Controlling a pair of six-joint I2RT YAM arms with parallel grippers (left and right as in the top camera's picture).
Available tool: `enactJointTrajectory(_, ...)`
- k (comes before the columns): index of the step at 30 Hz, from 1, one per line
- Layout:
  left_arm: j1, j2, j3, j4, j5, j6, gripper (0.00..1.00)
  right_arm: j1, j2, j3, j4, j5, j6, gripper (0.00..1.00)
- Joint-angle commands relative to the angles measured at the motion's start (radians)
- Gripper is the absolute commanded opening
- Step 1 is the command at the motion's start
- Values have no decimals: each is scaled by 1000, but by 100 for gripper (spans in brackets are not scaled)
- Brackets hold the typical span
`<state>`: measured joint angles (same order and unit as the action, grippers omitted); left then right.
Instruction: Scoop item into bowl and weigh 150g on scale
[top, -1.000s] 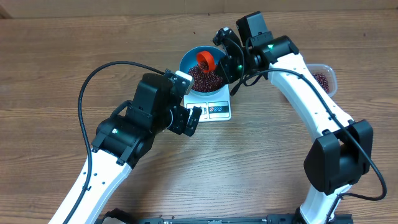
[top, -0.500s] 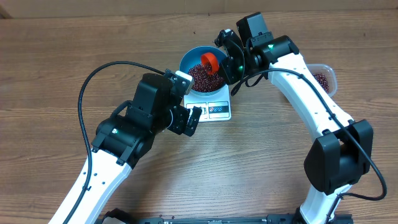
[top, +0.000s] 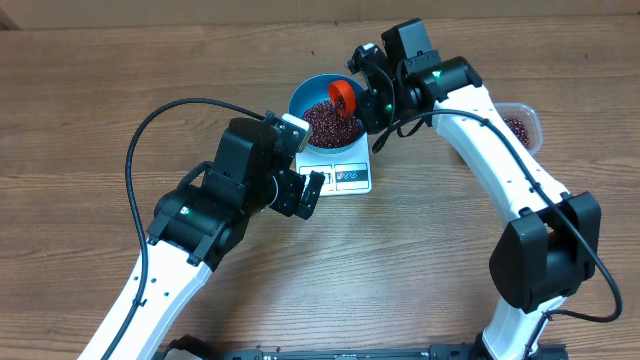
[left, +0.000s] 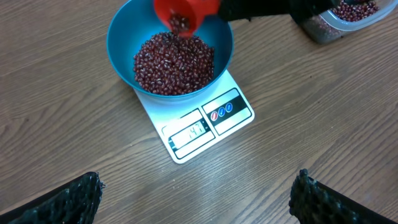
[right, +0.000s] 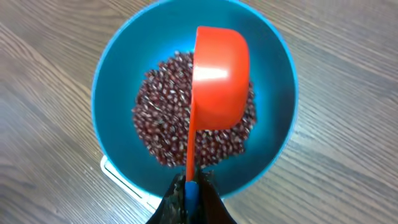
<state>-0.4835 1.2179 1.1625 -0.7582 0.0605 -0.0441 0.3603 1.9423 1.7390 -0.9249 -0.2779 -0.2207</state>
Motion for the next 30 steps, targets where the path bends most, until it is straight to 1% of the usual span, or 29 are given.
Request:
enactJointTrajectory(1, 5, 5, -10, 0, 8, 22, 100, -2, -26, 31, -5, -17, -48, 3)
enactJointTrajectory(2, 5, 5, -10, 0, 8, 22, 100, -2, -26, 31, -5, 12, -40, 3)
enactJointTrajectory(4, 5, 5, -10, 0, 8, 22, 100, -5, -26, 31, 11, -21, 2, 3)
enactJointTrajectory(5, 5, 5, -10, -1, 8, 22, 99, -5, -26, 31, 13, -59, -5, 3)
enactJointTrajectory(7, 5, 5, -10, 0, 8, 22, 99, -4, -26, 31, -3, -27, -58, 3)
enactJointTrajectory(9, 5, 5, -10, 0, 8, 22, 100, -5, -25, 31, -4, 14, -33, 3)
enactJointTrajectory(12, 5, 5, -10, 0, 8, 22, 99, -5, -25, 31, 2, -44, -20, 3)
enactJointTrajectory(15, 5, 5, -10, 0, 8, 22, 100, -5, -25, 31, -3, 7, -15, 3)
enactJointTrajectory(16, 5, 5, -10, 0, 8, 22, 99, -6, -25, 31, 11, -38, -5, 3)
enactJointTrajectory(17, 5, 5, -10, 0, 8, 22, 100, -6, -25, 30, 14, -60, -14, 3)
enactJointTrajectory(19, 5, 5, -10, 0, 8, 22, 100, -6, -25, 31, 2, -29, -51, 3)
enactJointTrajectory(20, 5, 5, -10, -1, 8, 22, 100, -6, -25, 30, 0, 5, -37, 3)
enactJointTrajectory(23, 5, 5, -10, 0, 8, 22, 100, -8, -25, 29, 3, -37, -32, 3)
enactJointTrajectory(26, 5, 5, -10, 0, 8, 22, 99, -8, -25, 29, -3, -5, -42, 3)
enactJointTrajectory(30, 5, 5, -10, 0, 8, 22, 100, -8, -25, 29, -1, -11, -42, 3)
